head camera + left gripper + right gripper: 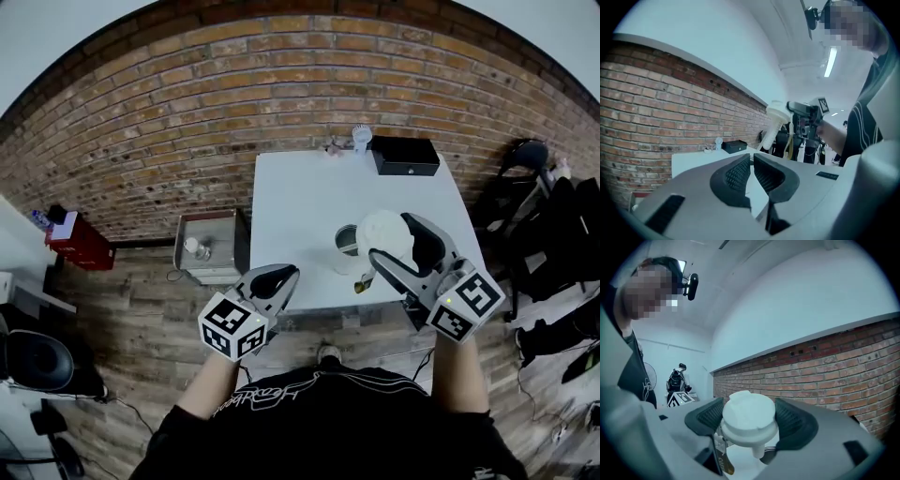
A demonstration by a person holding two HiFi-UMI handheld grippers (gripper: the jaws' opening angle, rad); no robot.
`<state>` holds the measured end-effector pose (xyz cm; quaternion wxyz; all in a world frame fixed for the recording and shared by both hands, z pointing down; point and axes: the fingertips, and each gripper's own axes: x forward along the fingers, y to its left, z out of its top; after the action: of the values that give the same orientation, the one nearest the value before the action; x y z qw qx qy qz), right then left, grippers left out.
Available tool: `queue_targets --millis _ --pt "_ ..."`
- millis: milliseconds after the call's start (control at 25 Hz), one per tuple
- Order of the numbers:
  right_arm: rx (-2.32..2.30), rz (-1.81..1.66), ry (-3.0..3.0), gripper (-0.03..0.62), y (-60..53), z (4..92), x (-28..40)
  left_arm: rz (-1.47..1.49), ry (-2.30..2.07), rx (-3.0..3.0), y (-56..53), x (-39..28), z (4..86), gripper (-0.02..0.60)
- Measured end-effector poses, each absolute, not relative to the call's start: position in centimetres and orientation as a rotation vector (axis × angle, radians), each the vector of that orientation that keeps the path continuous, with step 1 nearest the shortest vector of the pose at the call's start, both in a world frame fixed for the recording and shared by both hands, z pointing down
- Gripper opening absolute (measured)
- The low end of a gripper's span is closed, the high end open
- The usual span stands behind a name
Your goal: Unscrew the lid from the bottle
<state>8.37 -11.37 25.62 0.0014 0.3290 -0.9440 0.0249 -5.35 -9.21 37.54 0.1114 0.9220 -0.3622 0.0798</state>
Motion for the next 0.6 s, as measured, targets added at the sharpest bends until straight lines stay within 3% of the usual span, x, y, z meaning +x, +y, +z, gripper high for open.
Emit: queue_targets --millis 280,600 --pt "1.064 0.130 -2.938 0.341 -5.3 27.3 7.2 0.074 -1.071 2.765 -3.3 -6.7 31.7 0.044" --pt "1.095 0.248 -2.899 0.341 -0.5 30.8 6.2 0.098 -0.998 2.746 0.2 -6.9 33.0 0.044"
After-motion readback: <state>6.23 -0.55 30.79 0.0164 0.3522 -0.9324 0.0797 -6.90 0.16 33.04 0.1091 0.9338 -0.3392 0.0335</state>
